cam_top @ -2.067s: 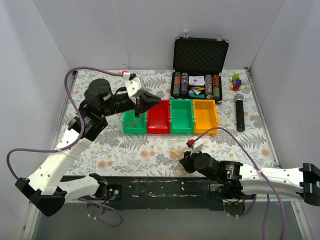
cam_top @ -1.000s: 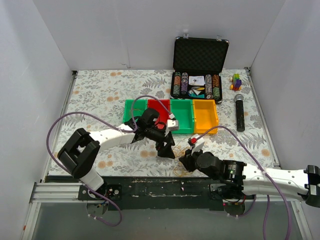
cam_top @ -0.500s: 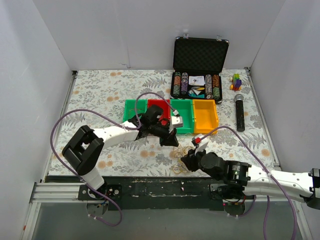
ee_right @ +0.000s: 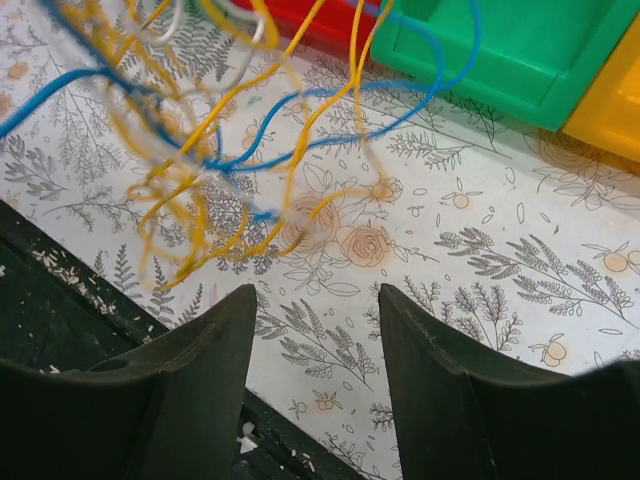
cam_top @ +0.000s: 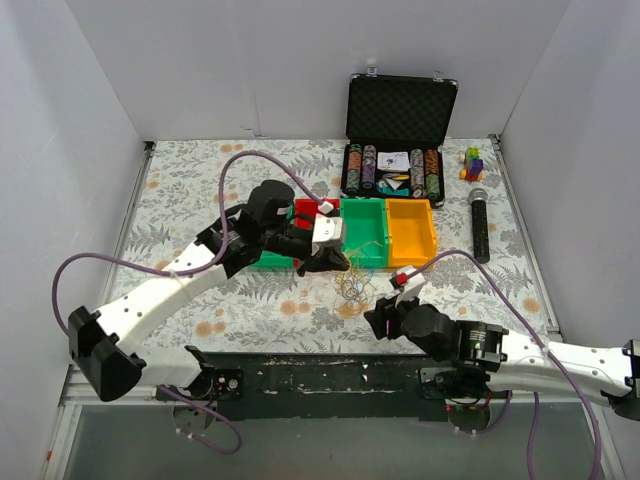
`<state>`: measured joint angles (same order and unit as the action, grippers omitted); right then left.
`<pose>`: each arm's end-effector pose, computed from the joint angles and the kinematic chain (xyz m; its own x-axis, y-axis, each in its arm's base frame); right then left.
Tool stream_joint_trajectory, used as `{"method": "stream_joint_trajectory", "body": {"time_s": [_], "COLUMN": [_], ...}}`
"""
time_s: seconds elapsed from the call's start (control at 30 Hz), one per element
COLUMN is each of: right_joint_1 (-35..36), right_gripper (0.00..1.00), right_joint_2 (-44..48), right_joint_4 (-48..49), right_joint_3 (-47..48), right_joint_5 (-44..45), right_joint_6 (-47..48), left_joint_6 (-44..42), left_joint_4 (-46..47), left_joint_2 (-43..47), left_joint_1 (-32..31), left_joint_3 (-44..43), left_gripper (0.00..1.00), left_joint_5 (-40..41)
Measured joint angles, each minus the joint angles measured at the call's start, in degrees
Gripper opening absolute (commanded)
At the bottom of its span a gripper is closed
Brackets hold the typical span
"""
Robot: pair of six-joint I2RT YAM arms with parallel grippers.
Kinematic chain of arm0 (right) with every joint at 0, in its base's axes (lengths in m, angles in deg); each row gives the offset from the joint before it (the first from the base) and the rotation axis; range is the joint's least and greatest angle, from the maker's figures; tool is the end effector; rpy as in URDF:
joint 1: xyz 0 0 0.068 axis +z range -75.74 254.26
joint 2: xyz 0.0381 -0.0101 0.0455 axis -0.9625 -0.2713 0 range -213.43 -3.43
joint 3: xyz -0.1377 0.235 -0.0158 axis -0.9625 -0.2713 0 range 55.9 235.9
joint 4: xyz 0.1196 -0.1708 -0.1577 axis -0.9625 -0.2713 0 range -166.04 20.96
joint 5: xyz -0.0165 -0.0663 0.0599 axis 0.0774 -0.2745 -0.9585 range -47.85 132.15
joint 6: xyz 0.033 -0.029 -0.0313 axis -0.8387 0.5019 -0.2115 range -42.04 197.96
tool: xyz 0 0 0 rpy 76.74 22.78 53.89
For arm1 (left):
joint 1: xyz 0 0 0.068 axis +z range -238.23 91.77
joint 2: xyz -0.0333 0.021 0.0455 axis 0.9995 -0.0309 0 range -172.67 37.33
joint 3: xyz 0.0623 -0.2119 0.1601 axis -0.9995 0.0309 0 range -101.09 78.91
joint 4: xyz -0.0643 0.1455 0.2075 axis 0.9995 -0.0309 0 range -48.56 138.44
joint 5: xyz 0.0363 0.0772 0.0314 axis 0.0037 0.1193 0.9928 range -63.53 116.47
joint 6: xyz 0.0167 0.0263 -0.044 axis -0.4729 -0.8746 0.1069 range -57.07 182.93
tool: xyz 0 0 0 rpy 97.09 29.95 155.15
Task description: Untangle the cables
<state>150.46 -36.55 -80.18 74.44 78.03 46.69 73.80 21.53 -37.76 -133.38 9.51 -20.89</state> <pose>0.0545 0.1346 0.2096 -0.4315 0.0062 -0.9021 -0.5112 0.8222 0.2502 0.1820 -0.2202 0.3512 -0.5461 0.3678 -0.7526 0.8292 0.1097 -0.5481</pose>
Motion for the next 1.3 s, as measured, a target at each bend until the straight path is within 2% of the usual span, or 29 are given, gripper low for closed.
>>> {"method": "stream_joint_trajectory", "body": {"time_s": [0.23, 0.6, 0.9, 1.17, 1.3], "right_joint_1": [0.0, 0.0, 0.0, 0.0, 0.0], "right_gripper": [0.63, 0.63, 0.52, 0.52, 0.52], "right_joint_2": [-0.5, 1.5, -0.5, -9.2, -10.3], "right_joint_4": [-0.3, -0.2, 1.8, 9.6, 11.4], "right_joint_3": [4.2, 9.9, 9.9, 12.5, 12.9], "right_joint_5": [0.7, 1.0, -1.7, -7.2, -8.2], "right_joint_6": [2.9, 7.0, 8.0, 10.2, 11.4], "left_joint_6": [-5.7, -17.0, -18.6, -18.6, -18.5], "left_joint_4": [-7.5, -16.0, -16.9, -16.8, -16.8], "left_joint_2": [4.3, 7.0, 7.0, 7.1, 7.1], "left_joint_1": [0.0, -0.1, -0.9, -2.2, -2.8], "left_joint_3": [-4.3, -4.5, -4.5, -4.5, -4.5], "left_gripper": [0.0, 0.0, 0.0, 0.0, 0.0], "left_joint_5": [0.4, 0.0, 0.0, -0.1, 0.0]}}
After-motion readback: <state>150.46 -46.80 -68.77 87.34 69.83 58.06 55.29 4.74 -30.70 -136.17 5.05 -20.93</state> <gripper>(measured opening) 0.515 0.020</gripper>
